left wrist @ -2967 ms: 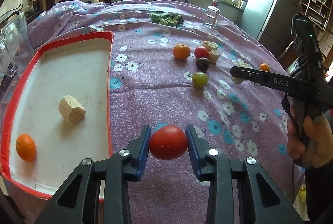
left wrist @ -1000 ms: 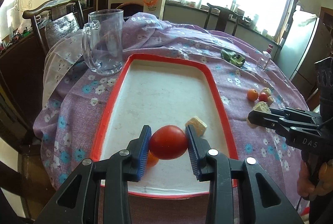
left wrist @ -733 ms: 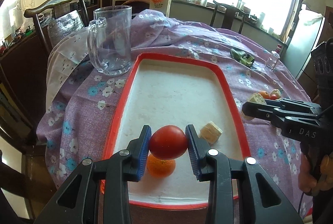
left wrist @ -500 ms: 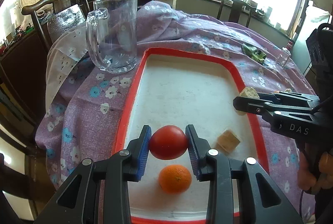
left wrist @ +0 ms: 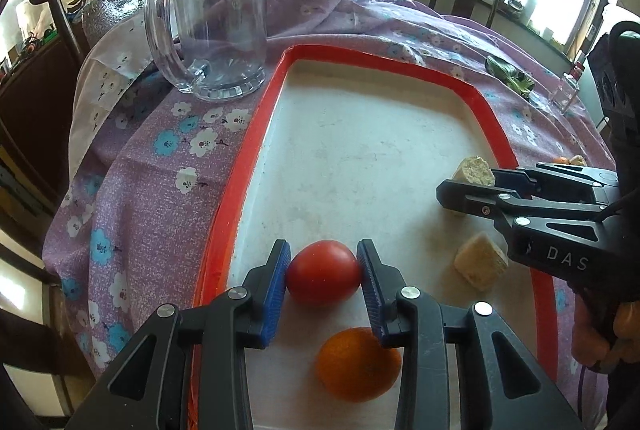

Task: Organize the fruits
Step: 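Carry tomato and bread piece into the tray and open both tools, then withdraw both tools from the tray back toward the remaining fruit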

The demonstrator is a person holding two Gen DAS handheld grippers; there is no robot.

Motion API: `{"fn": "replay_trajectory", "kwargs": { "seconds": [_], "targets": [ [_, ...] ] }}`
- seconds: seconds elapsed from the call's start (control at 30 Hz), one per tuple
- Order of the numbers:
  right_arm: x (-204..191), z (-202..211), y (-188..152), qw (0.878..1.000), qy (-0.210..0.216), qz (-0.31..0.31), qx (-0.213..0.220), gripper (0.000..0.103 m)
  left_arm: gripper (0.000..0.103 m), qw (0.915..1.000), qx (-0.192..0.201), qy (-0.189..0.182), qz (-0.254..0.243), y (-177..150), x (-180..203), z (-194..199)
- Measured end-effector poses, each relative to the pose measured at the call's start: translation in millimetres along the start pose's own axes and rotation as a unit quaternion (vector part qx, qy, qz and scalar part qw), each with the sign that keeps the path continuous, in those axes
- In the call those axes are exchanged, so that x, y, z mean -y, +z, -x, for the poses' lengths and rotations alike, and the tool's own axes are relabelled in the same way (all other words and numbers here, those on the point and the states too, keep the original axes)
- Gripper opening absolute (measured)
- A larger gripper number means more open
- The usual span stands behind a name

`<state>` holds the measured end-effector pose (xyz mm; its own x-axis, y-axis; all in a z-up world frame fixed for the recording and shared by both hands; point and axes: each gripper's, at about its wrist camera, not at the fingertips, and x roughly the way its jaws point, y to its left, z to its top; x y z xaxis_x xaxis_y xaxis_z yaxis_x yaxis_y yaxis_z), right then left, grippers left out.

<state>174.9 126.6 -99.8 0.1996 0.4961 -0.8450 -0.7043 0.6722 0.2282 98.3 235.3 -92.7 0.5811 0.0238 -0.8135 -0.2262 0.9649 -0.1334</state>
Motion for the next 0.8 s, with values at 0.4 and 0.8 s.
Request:
{"fn": "replay_trajectory", "kwargs": {
  "seconds": [0.4, 0.8],
  "targets": [
    [2, 42, -5, 0.999, 0.017, -0.012, 0.033, 0.05, 0.053, 0.9995, 0.029, -0.009, 0.007, -12, 3, 34],
    [48, 103, -60, 0.996, -0.002, -0.07, 0.061, 0.051, 0.062, 0.998, 0.051, -0.034, -0.015, -27, 40, 72]
  ]
}}
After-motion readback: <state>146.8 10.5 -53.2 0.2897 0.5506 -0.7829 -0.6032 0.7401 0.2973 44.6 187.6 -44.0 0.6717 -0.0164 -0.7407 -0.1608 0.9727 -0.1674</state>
